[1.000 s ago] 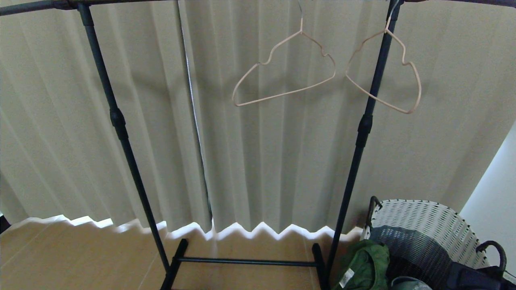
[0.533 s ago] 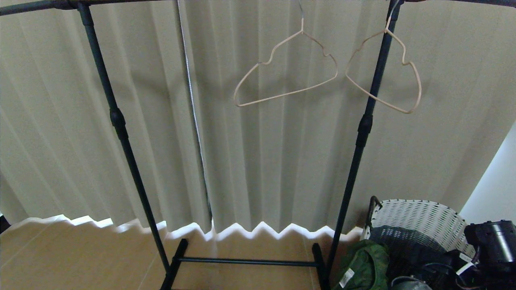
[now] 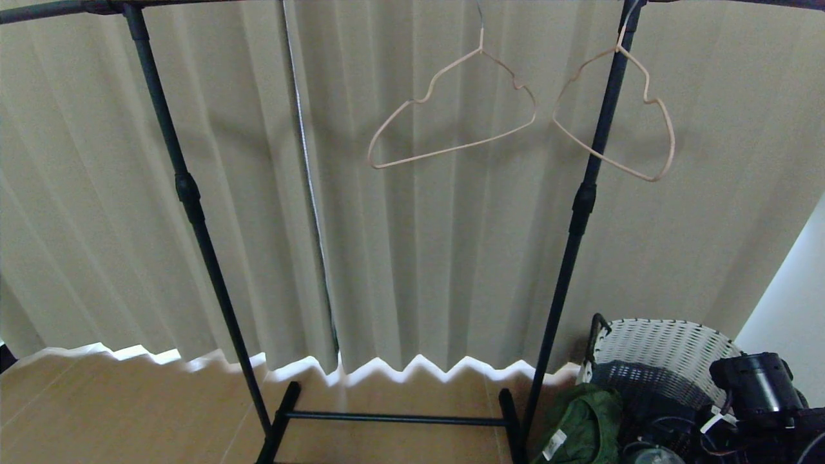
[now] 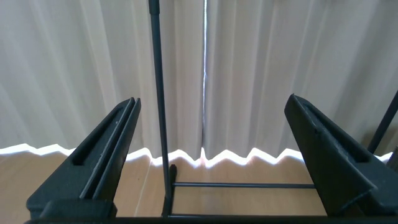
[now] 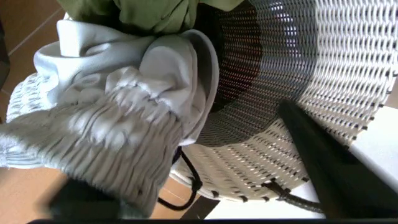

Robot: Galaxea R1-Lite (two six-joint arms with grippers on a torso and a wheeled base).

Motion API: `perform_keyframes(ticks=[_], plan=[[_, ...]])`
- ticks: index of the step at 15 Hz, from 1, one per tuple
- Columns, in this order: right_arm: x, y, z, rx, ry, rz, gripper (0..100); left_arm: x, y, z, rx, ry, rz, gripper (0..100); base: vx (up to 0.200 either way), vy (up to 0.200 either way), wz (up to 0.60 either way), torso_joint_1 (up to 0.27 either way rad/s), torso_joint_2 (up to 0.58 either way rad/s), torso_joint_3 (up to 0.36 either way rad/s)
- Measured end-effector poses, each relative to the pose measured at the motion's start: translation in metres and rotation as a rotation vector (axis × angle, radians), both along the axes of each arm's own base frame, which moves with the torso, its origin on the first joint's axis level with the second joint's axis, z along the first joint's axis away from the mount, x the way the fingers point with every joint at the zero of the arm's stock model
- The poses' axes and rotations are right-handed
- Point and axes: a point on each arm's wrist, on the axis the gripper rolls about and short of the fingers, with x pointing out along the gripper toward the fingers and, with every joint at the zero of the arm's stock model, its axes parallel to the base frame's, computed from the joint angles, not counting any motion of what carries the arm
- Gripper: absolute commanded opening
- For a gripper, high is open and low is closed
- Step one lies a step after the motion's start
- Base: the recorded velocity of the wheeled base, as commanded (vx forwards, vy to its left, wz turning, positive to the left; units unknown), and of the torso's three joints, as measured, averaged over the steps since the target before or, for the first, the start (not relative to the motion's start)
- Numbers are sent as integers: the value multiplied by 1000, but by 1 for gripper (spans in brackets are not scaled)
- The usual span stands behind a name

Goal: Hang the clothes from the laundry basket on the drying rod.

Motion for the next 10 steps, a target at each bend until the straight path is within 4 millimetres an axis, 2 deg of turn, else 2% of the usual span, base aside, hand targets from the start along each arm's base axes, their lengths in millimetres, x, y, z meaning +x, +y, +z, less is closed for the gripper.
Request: perform_keyframes(ticks=[5,10], plan=[[-3,0,6,13,-36,6,0,0,0,0,0,0,0,100,0,0,0,0,0,0],[-23,0,52,66,-268,-41,0,0,0,0,1,0,-1,100,0,0,0,0,0,0]])
